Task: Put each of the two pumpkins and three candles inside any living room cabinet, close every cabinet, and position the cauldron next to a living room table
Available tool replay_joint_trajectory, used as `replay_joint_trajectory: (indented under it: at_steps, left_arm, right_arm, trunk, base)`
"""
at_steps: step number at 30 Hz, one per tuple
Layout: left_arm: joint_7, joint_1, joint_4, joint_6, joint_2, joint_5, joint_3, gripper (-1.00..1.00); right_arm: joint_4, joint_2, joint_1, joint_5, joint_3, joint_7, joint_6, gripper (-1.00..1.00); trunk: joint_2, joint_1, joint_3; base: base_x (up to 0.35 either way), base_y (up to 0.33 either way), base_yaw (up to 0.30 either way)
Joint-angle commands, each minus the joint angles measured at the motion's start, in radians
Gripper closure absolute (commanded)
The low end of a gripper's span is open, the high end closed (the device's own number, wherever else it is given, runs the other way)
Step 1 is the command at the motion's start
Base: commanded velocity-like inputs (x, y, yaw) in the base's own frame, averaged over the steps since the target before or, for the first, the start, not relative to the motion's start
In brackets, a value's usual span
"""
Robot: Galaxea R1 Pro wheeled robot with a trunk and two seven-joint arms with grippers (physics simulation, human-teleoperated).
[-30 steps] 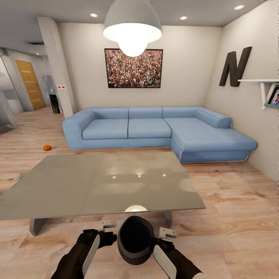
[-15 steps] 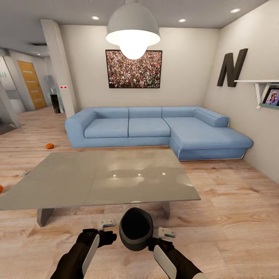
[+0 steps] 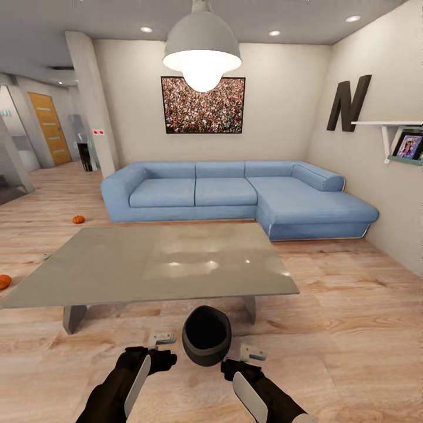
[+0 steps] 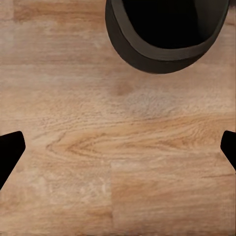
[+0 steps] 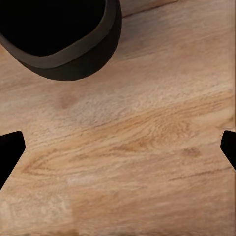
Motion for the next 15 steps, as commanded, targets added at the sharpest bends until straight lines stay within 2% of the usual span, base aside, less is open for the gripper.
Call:
replay_joint_trajectory:
  at_steps: [1, 8, 15]
  left_arm:
    - [0.007, 0.0, -0.001, 0.004, 0.0, 0.009, -0.001, -1.0]
    - [0.006, 0.0, -0.001, 0.004, 0.0, 0.009, -0.001, -1.0]
    - [0.006, 0.0, -0.001, 0.004, 0.0, 0.011, -0.001, -1.0]
  right_arm:
    - [-0.002, -0.001, -0.001, -0.005, 0.004, -0.008, 0.004, -1.0]
    - [-0.002, -0.001, -0.001, -0.005, 0.003, -0.008, 0.004, -1.0]
    - [0.0, -0.001, -0.001, -0.005, 0.003, -0.006, -0.005, -1.0]
  trunk:
    - [-0.001, -0.001, -0.001]
    - [-0.001, -0.001, -0.001]
    - [-0.001, -0.001, -0.001]
  base:
    - [-0.315, 0.0, 0.0]
    - [-0.264, 0.0, 0.0]
    - [-0.04, 0.0, 0.0]
